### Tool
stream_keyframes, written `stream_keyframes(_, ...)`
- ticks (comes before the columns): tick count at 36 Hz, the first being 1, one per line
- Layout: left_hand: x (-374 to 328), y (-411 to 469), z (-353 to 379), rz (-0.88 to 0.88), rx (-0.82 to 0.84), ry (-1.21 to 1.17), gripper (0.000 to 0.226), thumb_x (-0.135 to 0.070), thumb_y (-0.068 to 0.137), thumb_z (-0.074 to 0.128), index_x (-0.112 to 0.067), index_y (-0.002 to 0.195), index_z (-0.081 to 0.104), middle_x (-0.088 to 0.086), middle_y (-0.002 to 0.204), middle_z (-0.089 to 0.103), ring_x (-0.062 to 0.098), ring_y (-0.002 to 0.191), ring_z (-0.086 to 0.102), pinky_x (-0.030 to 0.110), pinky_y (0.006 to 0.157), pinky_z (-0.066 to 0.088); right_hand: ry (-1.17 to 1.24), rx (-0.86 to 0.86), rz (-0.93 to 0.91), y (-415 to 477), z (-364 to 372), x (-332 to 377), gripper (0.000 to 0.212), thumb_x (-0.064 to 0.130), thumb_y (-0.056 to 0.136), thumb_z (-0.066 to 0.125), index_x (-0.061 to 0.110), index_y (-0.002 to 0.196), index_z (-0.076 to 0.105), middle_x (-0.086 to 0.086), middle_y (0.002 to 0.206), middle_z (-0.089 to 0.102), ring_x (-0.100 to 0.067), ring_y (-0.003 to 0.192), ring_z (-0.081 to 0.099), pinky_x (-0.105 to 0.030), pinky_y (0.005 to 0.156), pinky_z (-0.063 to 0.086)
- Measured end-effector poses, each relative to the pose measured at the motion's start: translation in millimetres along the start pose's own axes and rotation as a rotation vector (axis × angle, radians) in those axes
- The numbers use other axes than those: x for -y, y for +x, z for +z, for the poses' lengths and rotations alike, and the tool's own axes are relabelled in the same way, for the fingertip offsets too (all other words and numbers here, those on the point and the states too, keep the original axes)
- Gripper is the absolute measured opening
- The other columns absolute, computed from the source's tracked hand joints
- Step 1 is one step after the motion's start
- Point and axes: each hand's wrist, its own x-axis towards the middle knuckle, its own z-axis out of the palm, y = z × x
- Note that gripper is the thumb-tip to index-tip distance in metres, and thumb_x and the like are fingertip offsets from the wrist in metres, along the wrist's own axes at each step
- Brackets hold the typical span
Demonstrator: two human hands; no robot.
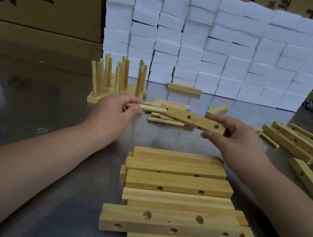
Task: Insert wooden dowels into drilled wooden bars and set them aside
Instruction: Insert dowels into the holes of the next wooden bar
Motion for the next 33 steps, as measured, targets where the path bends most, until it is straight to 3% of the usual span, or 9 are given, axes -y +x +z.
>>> stream_keyframes(7,1,1,1,0.034,-0.037,0.035,0.018,-0.025,0.091,0.055,-0.025,0.103,0.069,-0.021,0.071,0.048,-0.001,0.062,0.044,0.009,0.052,0.027,0.057,0.026,-0.014,-3,0,5,0.026,0.021,0.083,0.067,0.045,0.09,0.059,-0.006,0.094,0.07,-0.01,0.065,0.053,-0.02,0.054,0.036)
stream_keyframes(9,0,1,1,0.048,-0.034,0.035,0.018,-0.024,0.091,0.056,-0.025,0.103,0.069,-0.022,0.074,0.049,-0.002,0.064,0.046,0.008,0.053,0.027,0.096,0.029,-0.016,-3,0,5,0.027,0.018,0.082,0.067,0.043,0.091,0.061,-0.005,0.093,0.071,-0.016,0.073,0.06,-0.023,0.056,0.043)
stream_keyframes(12,0,-1,0,0.085,-0.025,0.055,0.018,-0.023,0.09,0.057,-0.024,0.102,0.07,-0.022,0.076,0.05,-0.003,0.067,0.046,0.01,0.057,0.029,0.169,0.03,-0.005,-3,0,5,0.03,0.009,0.084,0.064,0.038,0.094,0.062,0.003,0.083,0.073,-0.021,0.089,0.067,-0.041,0.085,0.053)
stream_keyframes(15,-2,-2,0,0.132,0.01,0.105,0.017,-0.024,0.089,0.058,-0.025,0.102,0.069,-0.022,0.08,0.049,-0.002,0.073,0.047,0.009,0.061,0.03,0.23,0.046,-0.003,-5,0,5,0.028,0.007,0.087,0.062,0.033,0.097,0.062,0.003,0.082,0.073,-0.016,0.09,0.069,-0.043,0.094,0.049)
stream_keyframes(18,-6,-3,-1,0.156,0.066,0.178,0.016,-0.027,0.089,0.057,-0.026,0.101,0.067,-0.016,0.081,0.051,0.006,0.075,0.048,0.017,0.062,0.036,0.287,0.064,-0.011,-7,1,9,0.026,0.005,0.089,0.058,0.03,0.095,0.062,-0.028,0.101,0.064,-0.013,0.086,0.07,-0.041,0.094,0.05)
stream_keyframes(20,-9,-5,-2,0.178,0.121,0.227,0.018,-0.029,0.09,0.054,-0.027,0.104,0.066,-0.01,0.085,0.056,0.009,0.076,0.05,0.029,0.064,0.044,0.327,0.075,-0.033,-9,0,13,0.026,0.002,0.091,0.055,0.026,0.095,0.062,-0.038,0.107,0.055,-0.011,0.085,0.07,-0.032,0.09,0.053)
stream_keyframes(22,-12,-6,-4,0.211,0.148,0.259,0.022,-0.03,0.092,0.051,-0.027,0.109,0.065,-0.006,0.09,0.059,0.013,0.079,0.051,0.037,0.068,0.046,0.37,0.086,-0.061,-9,-1,15,0.028,-0.002,0.091,0.052,0.024,0.094,0.063,-0.031,0.101,0.061,-0.011,0.085,0.07,-0.025,0.086,0.054)
stream_keyframes(25,-13,-6,-4,0.244,0.128,0.282,0.027,-0.03,0.093,0.047,-0.027,0.114,0.063,-0.008,0.086,0.054,0.011,0.076,0.047,0.03,0.061,0.04,0.416,0.098,-0.081,-10,-2,16,0.031,-0.006,0.091,0.049,0.021,0.09,0.064,-0.007,0.089,0.069,-0.012,0.086,0.07,-0.024,0.085,0.053)
stream_keyframes(33,-14,-7,-4,0.234,0.124,0.28,0.024,-0.029,0.094,0.046,-0.022,0.107,0.065,-0.012,0.077,0.053,0.007,0.07,0.046,0.026,0.057,0.037,0.507,0.106,-0.077,-12,0,22,0.031,-0.011,0.088,0.05,0.016,0.087,0.065,-0.011,0.089,0.068,-0.015,0.083,0.071,-0.021,0.079,0.055)
